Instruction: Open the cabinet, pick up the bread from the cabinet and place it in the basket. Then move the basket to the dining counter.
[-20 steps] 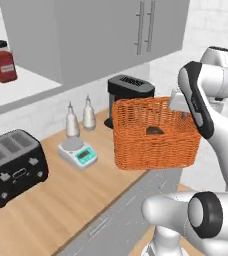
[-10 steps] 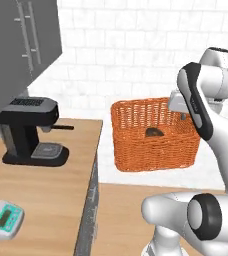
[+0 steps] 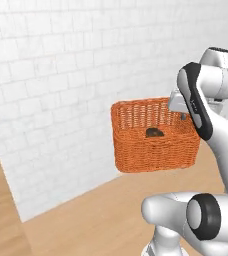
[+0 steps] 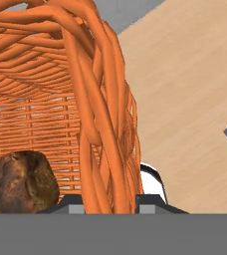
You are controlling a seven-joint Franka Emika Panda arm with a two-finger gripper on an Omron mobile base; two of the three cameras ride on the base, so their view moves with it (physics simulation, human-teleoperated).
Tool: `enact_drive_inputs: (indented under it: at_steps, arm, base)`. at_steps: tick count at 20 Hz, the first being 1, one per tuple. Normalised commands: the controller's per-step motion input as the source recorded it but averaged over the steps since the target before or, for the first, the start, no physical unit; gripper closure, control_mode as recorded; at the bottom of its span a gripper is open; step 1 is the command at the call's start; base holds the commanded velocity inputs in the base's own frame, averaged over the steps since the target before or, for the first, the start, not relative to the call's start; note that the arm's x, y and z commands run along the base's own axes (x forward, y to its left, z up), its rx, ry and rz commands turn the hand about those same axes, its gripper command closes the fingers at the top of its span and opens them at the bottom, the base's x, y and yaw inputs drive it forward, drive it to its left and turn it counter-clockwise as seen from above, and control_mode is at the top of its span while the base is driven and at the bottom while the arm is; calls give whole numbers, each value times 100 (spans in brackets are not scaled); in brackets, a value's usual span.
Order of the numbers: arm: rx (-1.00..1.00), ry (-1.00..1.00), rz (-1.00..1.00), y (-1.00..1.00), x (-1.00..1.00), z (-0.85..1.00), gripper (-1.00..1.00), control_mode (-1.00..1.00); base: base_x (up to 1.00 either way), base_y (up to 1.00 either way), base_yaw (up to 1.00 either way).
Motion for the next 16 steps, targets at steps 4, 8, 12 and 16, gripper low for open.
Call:
enact_drive_inputs:
  at_steps: [4, 8, 12, 16]
  arm:
    - [0, 0, 0, 0, 0, 0, 100, 100]
    - [0, 0, 0, 0, 0, 0, 100, 100]
    - [0, 0, 0, 0, 0, 0, 100, 100]
    - [0, 0, 0, 0, 0, 0, 100, 100]
  base:
    - [0, -3, -98]
    - [0, -9, -96]
    - [2, -23, -91]
    - [59, -24, -69]
